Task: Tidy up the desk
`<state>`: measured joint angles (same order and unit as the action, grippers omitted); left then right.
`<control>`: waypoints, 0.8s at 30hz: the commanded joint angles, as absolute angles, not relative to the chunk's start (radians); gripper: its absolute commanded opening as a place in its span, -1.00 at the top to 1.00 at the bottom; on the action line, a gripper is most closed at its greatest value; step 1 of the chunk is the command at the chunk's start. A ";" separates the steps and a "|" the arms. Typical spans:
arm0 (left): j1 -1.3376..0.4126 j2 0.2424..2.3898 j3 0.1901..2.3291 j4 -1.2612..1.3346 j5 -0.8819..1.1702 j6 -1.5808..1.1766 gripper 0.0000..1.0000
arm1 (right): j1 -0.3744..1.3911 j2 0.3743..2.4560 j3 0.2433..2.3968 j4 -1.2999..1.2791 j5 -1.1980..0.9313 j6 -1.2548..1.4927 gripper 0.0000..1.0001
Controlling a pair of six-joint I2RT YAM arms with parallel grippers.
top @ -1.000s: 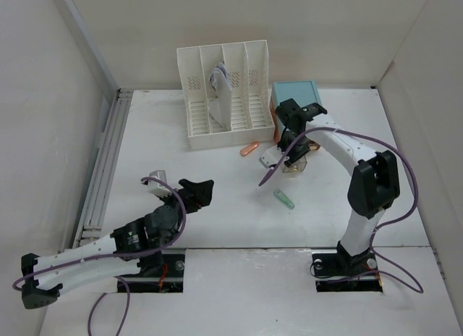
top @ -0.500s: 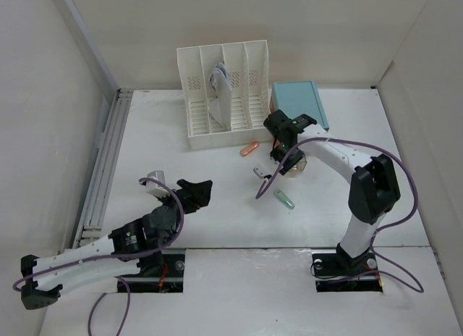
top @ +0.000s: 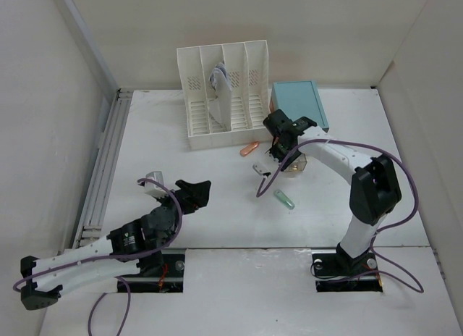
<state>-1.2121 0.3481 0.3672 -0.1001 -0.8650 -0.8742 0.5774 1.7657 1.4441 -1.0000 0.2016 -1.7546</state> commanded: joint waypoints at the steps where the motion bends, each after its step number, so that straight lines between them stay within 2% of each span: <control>1: -1.220 0.331 0.371 -0.101 -0.884 -0.879 -0.69 | 0.586 1.730 1.450 -0.939 0.225 -1.787 1.00; 17: -1.220 0.313 0.371 -0.121 -0.893 -0.888 -0.69 | 0.529 1.749 1.422 -0.910 0.216 -1.862 1.00; 18: -1.220 0.313 0.371 -0.121 -0.893 -0.888 -0.69 | 0.529 1.749 1.422 -0.910 0.216 -1.862 0.80; 19: -1.220 0.313 0.371 -0.121 -0.893 -0.888 -0.69 | 0.529 1.749 1.422 -0.910 0.216 -1.862 0.68; 20: -1.220 0.313 0.371 -0.121 -0.893 -0.888 -0.69 | 0.529 1.749 1.422 -0.910 0.216 -1.862 0.42; 21: -1.220 0.313 0.371 -0.121 -0.893 -0.888 -0.69 | 0.529 1.749 1.422 -0.910 0.216 -1.862 0.26; 24: -1.220 0.313 0.371 -0.130 -0.893 -0.888 -0.69 | 0.529 1.740 1.422 -0.919 0.192 -1.853 0.15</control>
<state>-1.2121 0.3229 0.3672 -0.1287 -0.8722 -0.8848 0.5373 1.7660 1.4231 -0.9337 0.1970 -1.8473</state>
